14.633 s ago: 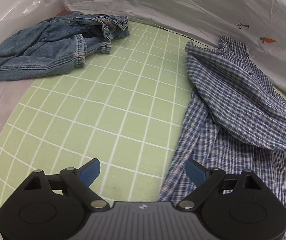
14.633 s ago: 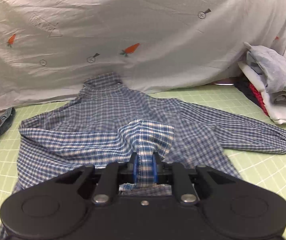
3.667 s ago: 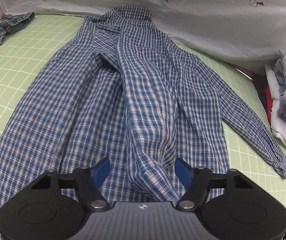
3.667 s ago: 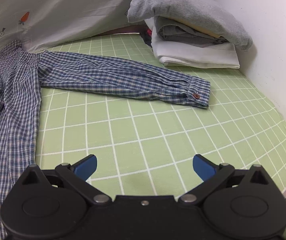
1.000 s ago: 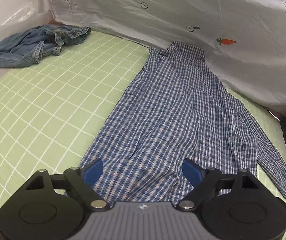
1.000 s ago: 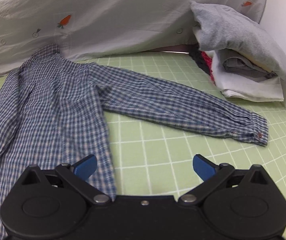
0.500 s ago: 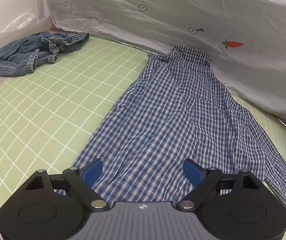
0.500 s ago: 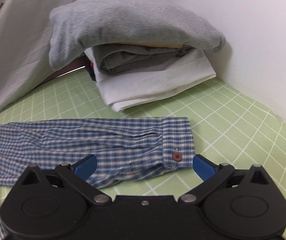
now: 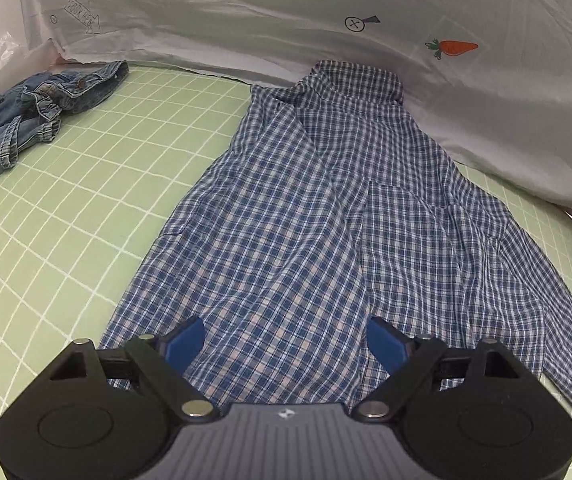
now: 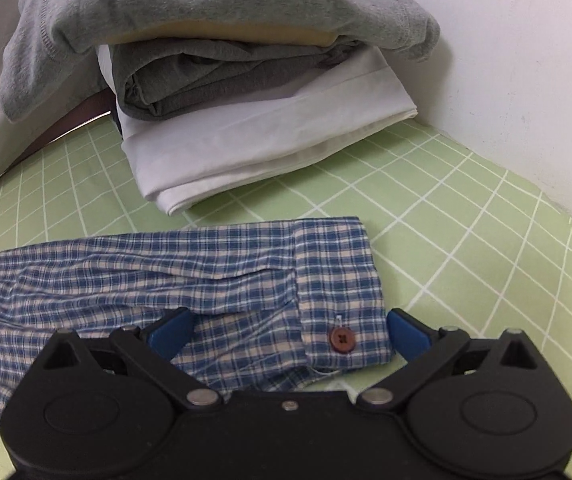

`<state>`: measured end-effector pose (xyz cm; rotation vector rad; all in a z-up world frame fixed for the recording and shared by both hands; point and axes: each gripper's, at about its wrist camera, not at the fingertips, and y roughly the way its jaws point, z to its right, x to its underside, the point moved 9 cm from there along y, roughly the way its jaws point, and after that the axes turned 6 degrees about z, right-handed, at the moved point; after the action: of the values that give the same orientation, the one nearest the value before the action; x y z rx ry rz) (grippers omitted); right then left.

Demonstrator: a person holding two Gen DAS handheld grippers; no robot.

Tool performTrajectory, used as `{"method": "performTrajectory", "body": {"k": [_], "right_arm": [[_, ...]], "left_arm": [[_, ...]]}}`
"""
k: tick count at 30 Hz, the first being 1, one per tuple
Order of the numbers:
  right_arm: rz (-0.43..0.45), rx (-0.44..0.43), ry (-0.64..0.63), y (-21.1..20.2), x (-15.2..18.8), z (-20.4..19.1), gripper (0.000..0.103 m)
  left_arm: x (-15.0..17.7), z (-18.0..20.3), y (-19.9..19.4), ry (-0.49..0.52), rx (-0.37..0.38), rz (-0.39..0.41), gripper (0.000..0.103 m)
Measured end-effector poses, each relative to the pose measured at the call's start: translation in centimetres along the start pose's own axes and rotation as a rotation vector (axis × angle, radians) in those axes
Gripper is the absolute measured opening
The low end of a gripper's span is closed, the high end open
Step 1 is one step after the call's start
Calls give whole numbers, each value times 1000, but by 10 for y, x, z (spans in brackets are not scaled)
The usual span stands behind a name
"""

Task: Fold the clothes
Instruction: 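Move the right gripper to the buttoned sleeve cuff and grasp it, then fold the cuff across the shirt body with the right gripper, release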

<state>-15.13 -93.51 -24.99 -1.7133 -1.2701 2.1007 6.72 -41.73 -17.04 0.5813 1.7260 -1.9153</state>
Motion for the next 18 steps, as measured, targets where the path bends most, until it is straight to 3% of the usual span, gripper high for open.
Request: {"method": "performTrajectory", "body": {"k": [7, 8, 9, 12, 18], "right_arm": [[-45, 10, 10, 0, -3, 0, 99], [-36, -2, 0, -2, -5, -1, 87], [-23, -17, -13, -6, -6, -3, 68], [-21, -95, -81, -13, -7, -15, 37], [59, -190, -200, -49, -16, -40, 29]], "left_arm": [[1, -9, -1, -63, 17, 4, 89], [2, -9, -2, -67, 21, 6, 89], [2, -11, -3, -70, 21, 9, 89], [3, -17, -8, -78, 17, 19, 89], [5, -32, -17, -90, 9, 35, 89]]}}
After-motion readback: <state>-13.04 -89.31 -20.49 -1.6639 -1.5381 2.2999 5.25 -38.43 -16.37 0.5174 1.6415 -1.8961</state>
